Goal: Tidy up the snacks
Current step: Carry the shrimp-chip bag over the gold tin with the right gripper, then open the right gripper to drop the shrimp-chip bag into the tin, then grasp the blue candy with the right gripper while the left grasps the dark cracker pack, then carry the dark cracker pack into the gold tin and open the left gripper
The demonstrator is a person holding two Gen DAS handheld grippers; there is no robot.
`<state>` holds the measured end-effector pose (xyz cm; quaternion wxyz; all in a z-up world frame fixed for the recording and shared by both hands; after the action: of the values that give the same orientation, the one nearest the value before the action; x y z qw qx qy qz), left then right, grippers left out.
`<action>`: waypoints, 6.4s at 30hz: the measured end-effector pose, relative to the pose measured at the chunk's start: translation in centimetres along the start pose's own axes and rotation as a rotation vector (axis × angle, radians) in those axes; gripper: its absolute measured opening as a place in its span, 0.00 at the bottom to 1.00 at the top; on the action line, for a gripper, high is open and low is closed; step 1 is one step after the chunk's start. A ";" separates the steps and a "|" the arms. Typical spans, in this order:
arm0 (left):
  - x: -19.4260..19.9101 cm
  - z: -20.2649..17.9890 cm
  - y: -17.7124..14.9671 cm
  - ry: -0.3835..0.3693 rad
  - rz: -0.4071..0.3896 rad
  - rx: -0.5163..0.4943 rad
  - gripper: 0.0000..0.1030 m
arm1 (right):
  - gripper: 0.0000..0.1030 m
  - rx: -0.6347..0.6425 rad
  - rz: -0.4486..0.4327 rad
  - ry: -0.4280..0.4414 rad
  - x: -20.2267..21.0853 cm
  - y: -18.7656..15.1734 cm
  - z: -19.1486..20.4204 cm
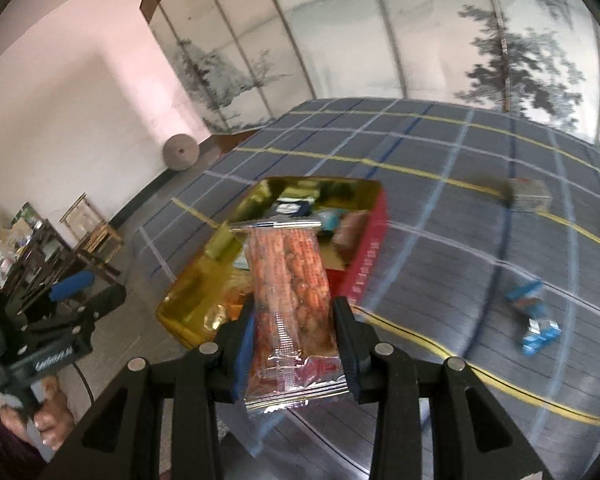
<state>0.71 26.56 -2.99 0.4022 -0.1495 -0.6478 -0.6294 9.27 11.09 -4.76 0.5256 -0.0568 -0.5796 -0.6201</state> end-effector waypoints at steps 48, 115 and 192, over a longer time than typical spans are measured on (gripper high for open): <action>-1.0 -0.2 -1.0 0.000 0.033 -0.037 0.68 | 0.37 -0.061 0.107 0.086 -9.9 1.6 4.7; -15.9 -43.0 14.0 -0.505 0.067 -1.101 0.77 | 0.26 -0.115 -0.033 -0.539 11.7 -9.2 -30.3; -3.0 -8.4 4.1 -0.270 0.071 -0.091 0.33 | 0.27 -0.153 0.011 -0.620 11.3 -9.9 -30.8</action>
<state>8.27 20.30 -3.25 0.3262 -0.2739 -0.6612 -0.6176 13.84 -21.73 -13.51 0.3213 -0.2856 -0.6637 -0.6121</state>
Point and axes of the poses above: each gripper's, at about its wrist camera, not at the fingertips, and x roughly against the way its jaws point, z to its left, y to its top, the point moved 6 cm from there along -x, roughly the way its jaws point, and after that the axes turned 1 degree about z, right-handed, at the moved point
